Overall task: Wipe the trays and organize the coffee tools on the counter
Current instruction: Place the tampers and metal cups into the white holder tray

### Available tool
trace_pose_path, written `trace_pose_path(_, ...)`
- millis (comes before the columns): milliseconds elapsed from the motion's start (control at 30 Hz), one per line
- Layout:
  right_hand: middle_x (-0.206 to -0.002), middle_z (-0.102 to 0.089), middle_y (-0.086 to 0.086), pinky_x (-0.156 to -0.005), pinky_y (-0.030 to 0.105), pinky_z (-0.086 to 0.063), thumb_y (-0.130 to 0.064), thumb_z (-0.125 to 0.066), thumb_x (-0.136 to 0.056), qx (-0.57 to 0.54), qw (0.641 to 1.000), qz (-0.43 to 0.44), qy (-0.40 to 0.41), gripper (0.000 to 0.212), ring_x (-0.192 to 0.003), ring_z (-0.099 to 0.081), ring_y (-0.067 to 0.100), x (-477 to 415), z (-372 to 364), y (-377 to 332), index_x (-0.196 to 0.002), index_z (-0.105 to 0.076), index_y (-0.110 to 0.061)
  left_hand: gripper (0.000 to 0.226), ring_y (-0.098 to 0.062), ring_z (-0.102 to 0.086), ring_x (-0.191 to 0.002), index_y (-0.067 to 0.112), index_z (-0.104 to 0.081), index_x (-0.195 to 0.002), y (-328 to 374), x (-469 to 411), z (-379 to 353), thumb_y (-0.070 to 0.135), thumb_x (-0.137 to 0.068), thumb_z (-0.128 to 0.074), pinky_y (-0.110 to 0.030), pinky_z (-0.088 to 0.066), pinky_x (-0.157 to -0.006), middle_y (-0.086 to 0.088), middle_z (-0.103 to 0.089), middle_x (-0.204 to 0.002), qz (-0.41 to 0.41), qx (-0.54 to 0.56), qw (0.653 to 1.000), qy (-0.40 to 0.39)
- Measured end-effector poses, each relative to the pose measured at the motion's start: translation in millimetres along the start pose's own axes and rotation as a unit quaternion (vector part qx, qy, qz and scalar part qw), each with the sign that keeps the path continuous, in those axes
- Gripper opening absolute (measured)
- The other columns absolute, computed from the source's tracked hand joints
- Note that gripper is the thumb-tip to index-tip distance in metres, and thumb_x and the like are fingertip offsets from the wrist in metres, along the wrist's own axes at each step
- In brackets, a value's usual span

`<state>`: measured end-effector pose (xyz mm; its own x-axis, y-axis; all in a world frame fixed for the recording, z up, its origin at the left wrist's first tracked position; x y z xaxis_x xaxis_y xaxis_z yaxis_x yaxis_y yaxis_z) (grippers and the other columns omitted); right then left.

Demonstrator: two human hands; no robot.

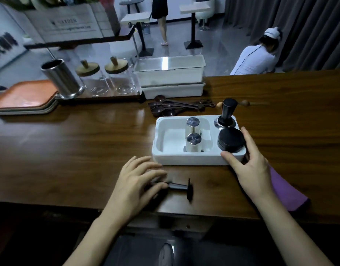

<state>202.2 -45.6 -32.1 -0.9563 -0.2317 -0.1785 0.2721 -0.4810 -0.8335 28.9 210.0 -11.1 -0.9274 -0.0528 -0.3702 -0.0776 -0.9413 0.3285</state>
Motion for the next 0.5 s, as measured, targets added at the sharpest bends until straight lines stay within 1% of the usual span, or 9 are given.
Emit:
trace_pose_path(33,-0.158,-0.038,-0.008,-0.108,0.028,-0.03,-0.044,-0.074,-0.085,0.002,1.0,0.006,-0.002,0.087,-0.145,-0.035,0.016,-0.2,1.2,1.1,-0.157,-0.024,-0.041,0.038,-0.011,-0.052,-0.13,0.033,-0.076,-0.111,-2.7,5.8,0.6,0.06,-0.091,-0.06,-0.036,-0.034,-0.114,0.018,-0.066,-0.123,0.02,0.0,1.0,0.007)
trace_pose_path(100,-0.158,-0.039,-0.005,-0.106,0.03,-0.032,-0.044,-0.074,-0.086,0.017,1.0,0.008,-0.004,0.087,-0.145,-0.036,0.02,0.7,2.4,-0.6,-0.157,-0.024,-0.039,0.043,-0.007,-0.051,-0.128,0.031,-0.074,-0.115,-13.5,19.2,8.2,0.059,-0.085,-0.065,-0.026,-0.037,-0.11,0.018,-0.064,-0.125,0.077,0.021,0.997,0.021)
trace_pose_path(167,-0.159,-0.039,-0.003,-0.107,0.034,-0.035,-0.044,-0.073,-0.086,0.024,1.0,0.008,-0.004,0.087,-0.145,-0.036,0.023,0.9,3.5,-1.6,-0.158,-0.023,-0.038,0.049,0.0,-0.05,-0.126,0.035,-0.071,-0.121,-27.0,30.6,11.7,0.061,-0.079,-0.067,-0.018,-0.037,-0.106,0.022,-0.06,-0.129,0.145,0.058,0.988,0.014)
trace_pose_path(233,-0.159,-0.039,-0.002,-0.108,0.038,-0.037,-0.044,-0.073,-0.087,0.025,1.0,0.01,-0.005,0.087,-0.144,-0.037,0.024,1.8,3.8,-2.3,-0.158,-0.024,-0.037,0.052,0.0,-0.053,-0.125,0.041,-0.068,-0.123,-34.9,37.5,8.1,0.061,-0.076,-0.07,-0.021,-0.041,-0.105,0.025,-0.058,-0.13,0.185,0.08,0.979,-0.008)
trace_pose_path(300,-0.158,-0.04,-0.001,-0.107,0.039,-0.038,-0.044,-0.073,-0.087,0.027,1.0,0.011,-0.005,0.086,-0.143,-0.038,0.026,1.4,3.7,-2.1,-0.158,-0.024,-0.036,0.049,0.0,-0.056,-0.121,0.043,-0.068,-0.121,-37.6,39.5,3.5,0.059,-0.075,-0.072,-0.025,-0.045,-0.101,0.028,-0.059,-0.126,0.204,0.085,0.975,-0.018)
trace_pose_path(333,-0.158,-0.04,0.0,-0.106,0.037,-0.038,-0.044,-0.073,-0.087,0.028,1.0,0.013,-0.005,0.086,-0.143,-0.038,0.026,1.5,3.9,-2.3,-0.158,-0.025,-0.036,0.047,0.0,-0.057,-0.118,0.043,-0.069,-0.118,-37.4,38.8,2.7,0.059,-0.074,-0.071,-0.023,-0.045,-0.099,0.03,-0.06,-0.123,0.211,0.08,0.974,-0.016)
trace_pose_path(400,-0.158,-0.041,0.0,-0.102,0.031,-0.037,-0.043,-0.073,-0.087,0.026,0.999,0.019,-0.003,0.086,-0.142,-0.039,0.025,1.9,4.0,-1.3,-0.158,-0.026,-0.034,0.045,0.0,-0.056,-0.114,0.044,-0.07,-0.116,-34.9,35.4,0.5,0.059,-0.074,-0.07,-0.016,-0.042,-0.095,0.031,-0.061,-0.118,0.212,0.069,0.975,-0.017)
trace_pose_path(500,-0.157,-0.042,0.0,-0.104,0.03,-0.036,-0.043,-0.074,-0.087,0.019,0.999,0.027,0.001,0.086,-0.142,-0.04,0.023,1.8,4.1,-0.1,-0.158,-0.027,-0.033,0.041,0.002,-0.053,-0.115,0.044,-0.071,-0.119,-29.5,28.3,-5.6,0.051,-0.079,-0.078,-0.007,-0.035,-0.094,0.028,-0.061,-0.12,0.197,0.069,0.978,-0.028)
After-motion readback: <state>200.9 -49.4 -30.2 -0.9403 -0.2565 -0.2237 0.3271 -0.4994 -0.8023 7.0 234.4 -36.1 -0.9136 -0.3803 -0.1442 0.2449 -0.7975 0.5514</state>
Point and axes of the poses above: each hand's wrist, its own x-axis away from the middle knuckle, its own z-axis out of the back of the hand, y = z × x, the point moved 7 cm from there along -x, towards the middle knuckle
